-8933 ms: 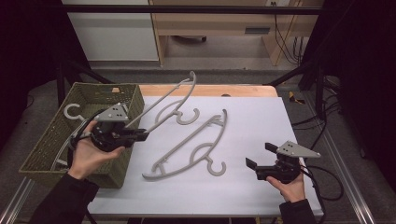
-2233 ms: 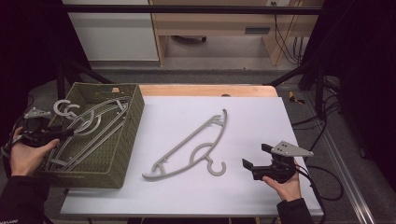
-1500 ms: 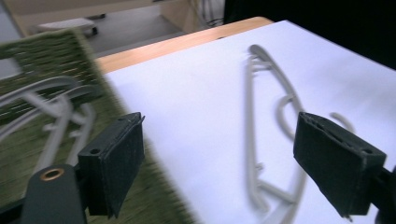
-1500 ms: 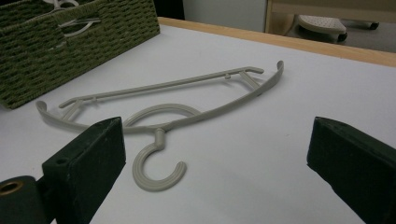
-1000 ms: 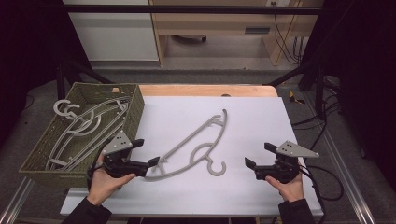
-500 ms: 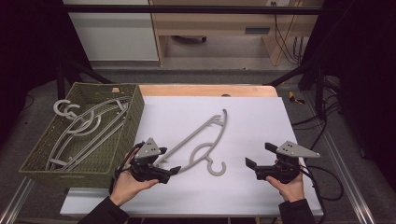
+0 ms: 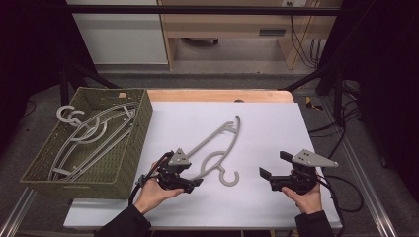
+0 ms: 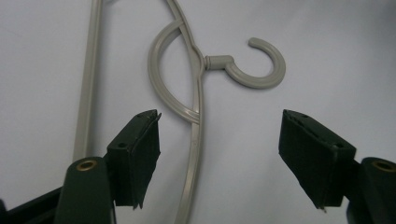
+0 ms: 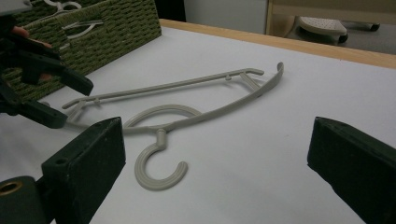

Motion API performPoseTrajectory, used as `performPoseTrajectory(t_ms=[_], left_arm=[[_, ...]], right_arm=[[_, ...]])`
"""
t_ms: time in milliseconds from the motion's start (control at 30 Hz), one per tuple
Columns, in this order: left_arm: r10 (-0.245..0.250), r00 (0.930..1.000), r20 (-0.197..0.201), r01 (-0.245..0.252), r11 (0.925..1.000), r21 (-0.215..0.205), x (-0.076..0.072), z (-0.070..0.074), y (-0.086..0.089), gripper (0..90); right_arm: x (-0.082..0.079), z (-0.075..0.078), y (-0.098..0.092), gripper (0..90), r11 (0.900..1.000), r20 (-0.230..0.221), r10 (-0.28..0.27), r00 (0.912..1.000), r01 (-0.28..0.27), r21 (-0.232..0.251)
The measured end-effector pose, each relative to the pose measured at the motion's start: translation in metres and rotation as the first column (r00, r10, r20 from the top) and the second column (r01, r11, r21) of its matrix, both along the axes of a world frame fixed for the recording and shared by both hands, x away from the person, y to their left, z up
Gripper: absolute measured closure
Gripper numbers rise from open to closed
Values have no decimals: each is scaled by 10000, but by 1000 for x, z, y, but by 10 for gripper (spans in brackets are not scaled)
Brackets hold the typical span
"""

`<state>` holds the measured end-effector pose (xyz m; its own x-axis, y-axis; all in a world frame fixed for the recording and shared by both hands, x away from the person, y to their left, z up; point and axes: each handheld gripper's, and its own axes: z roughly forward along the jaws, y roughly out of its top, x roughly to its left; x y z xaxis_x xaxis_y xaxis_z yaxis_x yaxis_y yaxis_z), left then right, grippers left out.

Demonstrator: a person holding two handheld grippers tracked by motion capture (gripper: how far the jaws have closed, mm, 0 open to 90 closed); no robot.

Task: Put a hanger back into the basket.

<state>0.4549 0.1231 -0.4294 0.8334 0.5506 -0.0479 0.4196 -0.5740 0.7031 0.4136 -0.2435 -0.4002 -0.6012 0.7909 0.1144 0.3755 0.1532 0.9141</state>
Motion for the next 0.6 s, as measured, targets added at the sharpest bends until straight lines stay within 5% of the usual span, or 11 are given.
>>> performPoseTrajectory(t_ms=[600], left_arm=[[-116,9990,-426,156,9954,943,15,-29,-17,575]], right_arm=[[1,-1,1,47,10000,-90,8,10000,-8,-8]])
